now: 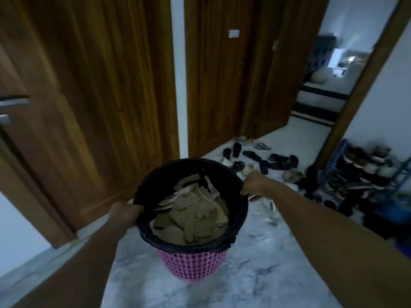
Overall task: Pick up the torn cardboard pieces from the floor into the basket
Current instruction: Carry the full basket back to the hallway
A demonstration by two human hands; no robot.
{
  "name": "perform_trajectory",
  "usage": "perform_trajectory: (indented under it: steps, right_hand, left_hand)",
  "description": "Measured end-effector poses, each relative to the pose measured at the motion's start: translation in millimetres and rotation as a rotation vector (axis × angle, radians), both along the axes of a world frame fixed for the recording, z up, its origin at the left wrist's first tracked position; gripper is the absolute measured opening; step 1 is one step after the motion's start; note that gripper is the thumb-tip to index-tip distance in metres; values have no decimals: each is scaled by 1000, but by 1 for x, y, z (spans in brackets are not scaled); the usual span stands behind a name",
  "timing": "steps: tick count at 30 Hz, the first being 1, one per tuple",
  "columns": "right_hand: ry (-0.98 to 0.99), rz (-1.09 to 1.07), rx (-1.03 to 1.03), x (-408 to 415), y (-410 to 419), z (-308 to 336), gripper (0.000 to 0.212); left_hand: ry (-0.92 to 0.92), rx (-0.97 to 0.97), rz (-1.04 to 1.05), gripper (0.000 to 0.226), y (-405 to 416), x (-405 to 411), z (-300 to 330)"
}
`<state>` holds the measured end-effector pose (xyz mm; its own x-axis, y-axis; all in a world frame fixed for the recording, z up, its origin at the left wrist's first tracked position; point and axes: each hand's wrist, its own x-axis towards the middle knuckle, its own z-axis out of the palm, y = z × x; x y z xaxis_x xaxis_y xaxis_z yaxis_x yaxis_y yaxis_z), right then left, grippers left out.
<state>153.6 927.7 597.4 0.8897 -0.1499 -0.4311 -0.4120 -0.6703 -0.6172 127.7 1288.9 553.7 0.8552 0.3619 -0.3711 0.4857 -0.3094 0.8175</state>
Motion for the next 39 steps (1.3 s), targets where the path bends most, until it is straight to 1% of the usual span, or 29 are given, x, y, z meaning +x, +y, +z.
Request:
perform_trajectory:
  steps: [4, 6, 9, 12, 14, 17, 19, 21, 23, 25, 27, 30, 32, 35, 36, 39]
  right_hand:
    - [-52, -140, -9, -11, -98, -5, 9]
    - [-71, -216, -45, -16, -142, -8, 10]
    - [-89, -347, -54, -33, -212, -19, 10]
    - [-132, -478, -45, -51, -272, -34, 8]
    - [-116, -535, -92, -62, -314, -42, 14]
    - [-76, -611, -107, -78, -374, -57, 10]
    - [-60, -666, -139, -90, -425, -71, 19]
    - [-45, -733, -163, -102, -470, -83, 32]
    - [-17, -794, -182, -120, -515, -94, 40]
    - [8, -867, -178, -143, -554, -101, 41]
    - [45, -913, -189, -167, -587, -106, 41]
    - [77, -998, -210, -214, -651, -116, 32]
    - [95, -1037, -215, -232, -678, -124, 27]
    - [120, -1073, -220, -271, -737, -143, 38]
    - [120, -1079, -220, -280, -754, -150, 38]
    - [145, -1106, -206, -311, -805, -171, 27]
  left_hand:
    - [3, -9, -161, 17, -99, 35, 1]
    - [10, -14, -235, 17, -145, 54, 2]
    - [5, 28, -354, 15, -220, 81, -1]
    - [4, 56, -461, 19, -293, 94, -1]
    - [31, 71, -551, 18, -347, 103, -4]
    - [28, 66, -650, 16, -422, 118, -15]
    - [35, 45, -716, 17, -484, 129, -30]
    - [50, 47, -779, 26, -539, 134, -41]
    - [92, 35, -845, 27, -598, 133, -51]
    - [132, 32, -905, 21, -652, 130, -61]
    - [153, 48, -956, 21, -699, 122, -68]
    - [180, 81, -1039, 32, -790, 100, -82]
    - [193, 63, -1050, 37, -829, 87, -86]
    - [223, 56, -1077, 27, -902, 57, -109]
    - [234, 59, -1082, 27, -921, 50, -115]
    - [283, 57, -1112, 33, -979, 25, -148]
